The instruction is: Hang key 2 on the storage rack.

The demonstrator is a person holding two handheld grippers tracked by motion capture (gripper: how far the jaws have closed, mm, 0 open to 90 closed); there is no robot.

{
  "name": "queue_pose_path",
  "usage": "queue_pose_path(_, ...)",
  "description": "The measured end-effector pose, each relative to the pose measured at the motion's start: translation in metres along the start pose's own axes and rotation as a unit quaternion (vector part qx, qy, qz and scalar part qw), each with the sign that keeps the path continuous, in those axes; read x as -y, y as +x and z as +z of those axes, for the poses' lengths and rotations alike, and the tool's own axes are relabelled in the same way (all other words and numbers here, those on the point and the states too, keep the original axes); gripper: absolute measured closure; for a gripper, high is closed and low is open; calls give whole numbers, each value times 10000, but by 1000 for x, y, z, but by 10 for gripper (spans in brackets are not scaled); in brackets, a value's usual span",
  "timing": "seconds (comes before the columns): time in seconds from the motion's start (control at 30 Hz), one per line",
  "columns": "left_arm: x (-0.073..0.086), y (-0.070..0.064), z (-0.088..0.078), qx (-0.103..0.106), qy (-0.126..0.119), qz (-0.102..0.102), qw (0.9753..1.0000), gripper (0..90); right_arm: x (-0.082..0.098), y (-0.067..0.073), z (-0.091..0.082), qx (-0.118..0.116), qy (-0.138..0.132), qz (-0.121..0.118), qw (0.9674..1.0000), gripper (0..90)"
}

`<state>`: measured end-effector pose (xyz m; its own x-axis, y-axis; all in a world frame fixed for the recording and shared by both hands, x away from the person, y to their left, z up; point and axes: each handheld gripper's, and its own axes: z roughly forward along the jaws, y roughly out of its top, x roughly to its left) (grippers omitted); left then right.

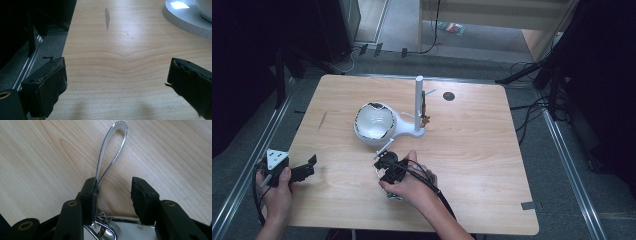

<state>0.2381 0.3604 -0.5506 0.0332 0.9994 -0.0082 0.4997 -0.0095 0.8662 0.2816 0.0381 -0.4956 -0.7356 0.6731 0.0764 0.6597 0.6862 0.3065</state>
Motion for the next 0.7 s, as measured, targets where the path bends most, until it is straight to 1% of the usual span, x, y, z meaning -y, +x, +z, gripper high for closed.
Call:
queue_pose_path(0.03,0,0,0,0,-1,-2,10000,28,0,0,1,-20,-3,-32,10000,573)
queue_pose_path(0.27,0,0,0,-2,6,-2,10000,28,0,4,4,-105,107,-40,9999,611)
queue_pose_path(0.4,0,0,0,-3,5,-3,10000,28,0,8,5,-199,178,44,9996,626)
queue_pose_path(0.53,0,0,0,-4,4,-5,10000,28,0,10,9,-198,249,-15,9995,645)
queue_pose_path(0.57,0,0,0,-4,5,-3,10000,28,0,10,9,-189,287,16,9994,651)
queue_pose_path(0.63,0,0,0,-5,5,-4,10000,28,0,10,11,-167,309,-9,9994,669)
queue_pose_path(0.7,0,0,0,-4,5,-7,10000,28,0,11,13,-152,339,9,9993,708)
